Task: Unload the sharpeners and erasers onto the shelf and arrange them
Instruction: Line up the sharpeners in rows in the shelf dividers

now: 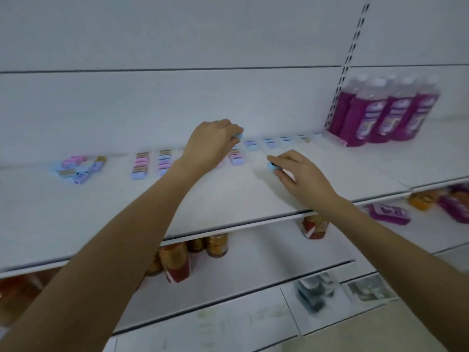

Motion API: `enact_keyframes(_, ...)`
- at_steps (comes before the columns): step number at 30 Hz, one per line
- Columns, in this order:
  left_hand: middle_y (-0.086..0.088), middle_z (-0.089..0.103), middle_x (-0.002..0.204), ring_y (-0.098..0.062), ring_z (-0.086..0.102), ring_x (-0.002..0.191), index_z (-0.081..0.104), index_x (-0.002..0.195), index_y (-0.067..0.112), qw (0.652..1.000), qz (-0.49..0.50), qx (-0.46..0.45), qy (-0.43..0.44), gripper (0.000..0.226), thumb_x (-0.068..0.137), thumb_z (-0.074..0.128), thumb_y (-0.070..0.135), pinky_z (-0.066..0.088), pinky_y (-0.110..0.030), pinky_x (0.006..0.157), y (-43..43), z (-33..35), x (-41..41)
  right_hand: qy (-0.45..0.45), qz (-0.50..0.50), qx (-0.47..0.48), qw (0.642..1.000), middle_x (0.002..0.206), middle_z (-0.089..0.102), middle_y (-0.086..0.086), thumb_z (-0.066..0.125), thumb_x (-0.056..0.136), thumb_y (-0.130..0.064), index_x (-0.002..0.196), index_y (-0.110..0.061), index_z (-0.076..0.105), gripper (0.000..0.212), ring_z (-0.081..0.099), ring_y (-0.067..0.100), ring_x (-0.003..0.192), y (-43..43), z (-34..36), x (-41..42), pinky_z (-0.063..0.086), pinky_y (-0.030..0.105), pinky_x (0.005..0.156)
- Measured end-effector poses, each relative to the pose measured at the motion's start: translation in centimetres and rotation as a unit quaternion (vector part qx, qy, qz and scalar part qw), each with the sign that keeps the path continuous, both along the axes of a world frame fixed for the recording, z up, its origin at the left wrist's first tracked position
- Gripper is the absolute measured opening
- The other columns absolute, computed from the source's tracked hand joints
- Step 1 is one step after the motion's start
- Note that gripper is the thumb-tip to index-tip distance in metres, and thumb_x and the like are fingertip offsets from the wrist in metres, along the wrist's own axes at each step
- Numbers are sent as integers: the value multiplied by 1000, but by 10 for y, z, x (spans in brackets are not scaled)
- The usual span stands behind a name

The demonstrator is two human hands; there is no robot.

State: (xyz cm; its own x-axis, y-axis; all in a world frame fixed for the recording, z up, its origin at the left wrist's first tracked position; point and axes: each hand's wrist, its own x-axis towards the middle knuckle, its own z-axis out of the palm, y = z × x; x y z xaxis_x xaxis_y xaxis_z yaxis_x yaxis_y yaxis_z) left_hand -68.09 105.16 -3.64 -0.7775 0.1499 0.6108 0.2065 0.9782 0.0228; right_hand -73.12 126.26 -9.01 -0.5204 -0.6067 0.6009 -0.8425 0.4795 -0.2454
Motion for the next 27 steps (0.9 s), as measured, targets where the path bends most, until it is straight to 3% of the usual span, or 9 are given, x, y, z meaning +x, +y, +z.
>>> enact_keyframes(4, -14, 63, 105, -33, 60, 92, 63, 111, 5, 1000, -9, 14, -26, 27, 91, 49, 15, 40, -38, 74, 45, 2, -39, -22, -35, 4, 999, 106, 60, 14, 54, 90, -7, 121, -3, 58, 32, 58, 30, 95, 48, -3, -32, 46, 33, 80)
enact_keyframes(8, -9, 61, 104, -28, 58, 94, 62, 106, 8, 998, -37, 32, -32, 20, 89, 52, 13, 40, -37, 77, 74, 4, -80, -62, -72, -13, 995, 110, 58, 12, 51, 91, -5, 123, -5, 56, 32, 52, 17, 96, 78, 2, -63, 36, 18, 86)
enact_keyframes(10, -8, 61, 104, -26, 57, 96, 61, 105, 8, 997, -51, 46, -36, 19, 88, 54, 13, 41, -37, 80, 83, 5, -101, -70, -83, -17, 994, 110, 57, 12, 51, 90, -3, 121, -4, 57, 31, 50, 14, 96, 89, 6, -80, 38, 21, 89)
enact_keyframes(18, -12, 53, 116, -26, 52, 108, 55, 121, 7, 991, -59, 111, -45, 30, 92, 53, 13, 42, -35, 88, 112, 0, -187, -56, -110, -33, 992, 101, 52, 2, 56, 86, -1, 115, -5, 59, 29, 49, 9, 86, 113, 20, -147, 41, 19, 81)
enact_keyframes(23, -11, 51, 121, -25, 50, 112, 53, 121, 8, 986, -7, 131, -100, 29, 94, 48, 14, 41, -34, 92, 116, -11, -214, -70, -49, -29, 996, 101, 58, 8, 57, 86, -1, 109, -2, 59, 23, 51, 11, 87, 101, 24, -191, 45, 25, 81)
enact_keyframes(27, -11, 55, 121, -25, 50, 112, 52, 121, 9, 977, 64, 146, -139, 29, 94, 48, 18, 42, -35, 92, 114, -18, -222, -76, -2, 20, 997, 107, 56, 15, 54, 86, 0, 112, 0, 60, 26, 53, 19, 94, 79, 26, -224, 37, 20, 82)
